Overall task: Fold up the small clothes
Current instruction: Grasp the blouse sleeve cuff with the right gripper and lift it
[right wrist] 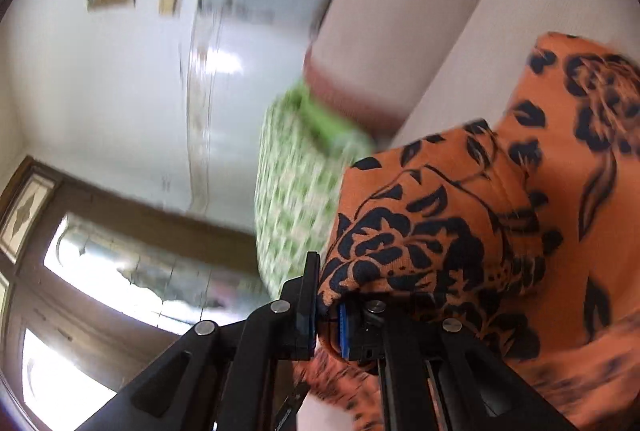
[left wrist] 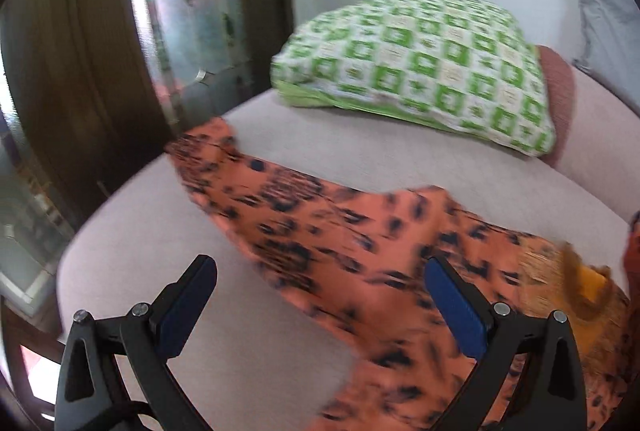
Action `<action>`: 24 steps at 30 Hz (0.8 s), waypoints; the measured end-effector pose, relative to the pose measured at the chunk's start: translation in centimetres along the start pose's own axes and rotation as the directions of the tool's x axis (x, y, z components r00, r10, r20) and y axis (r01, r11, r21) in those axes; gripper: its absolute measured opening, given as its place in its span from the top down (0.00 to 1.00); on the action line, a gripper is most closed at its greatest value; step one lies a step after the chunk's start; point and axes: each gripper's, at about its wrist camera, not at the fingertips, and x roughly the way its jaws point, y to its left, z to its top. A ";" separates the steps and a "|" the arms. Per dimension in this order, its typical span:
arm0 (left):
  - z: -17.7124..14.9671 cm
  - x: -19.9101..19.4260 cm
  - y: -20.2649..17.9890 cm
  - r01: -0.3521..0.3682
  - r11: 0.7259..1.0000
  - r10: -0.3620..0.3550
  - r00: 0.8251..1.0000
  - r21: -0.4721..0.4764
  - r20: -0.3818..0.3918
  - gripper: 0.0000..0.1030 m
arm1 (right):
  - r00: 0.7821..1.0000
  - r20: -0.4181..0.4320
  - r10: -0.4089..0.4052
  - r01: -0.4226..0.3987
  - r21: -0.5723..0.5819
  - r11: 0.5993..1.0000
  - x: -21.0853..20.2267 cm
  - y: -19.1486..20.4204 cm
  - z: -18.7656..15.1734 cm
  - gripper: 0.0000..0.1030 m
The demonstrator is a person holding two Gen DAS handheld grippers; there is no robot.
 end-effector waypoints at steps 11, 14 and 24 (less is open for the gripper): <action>1.8 1.8 7.0 -0.063 0.988 0.060 0.998 -0.143 -0.028 0.00 | 0.928 -0.348 -0.136 0.112 -0.087 0.990 12.2 -2.2 -15.3 0.15; 1.7 1.4 6.3 -0.022 0.987 0.017 0.999 -0.162 -0.029 0.00 | 0.928 -0.361 -0.089 0.043 -0.134 0.990 9.8 -1.4 -14.2 0.15; -0.1 -2.0 -3.6 0.233 0.968 -0.233 0.972 0.093 -0.015 0.00 | 0.971 -0.188 -0.149 0.106 -0.223 0.969 -4.7 -1.0 -8.0 0.17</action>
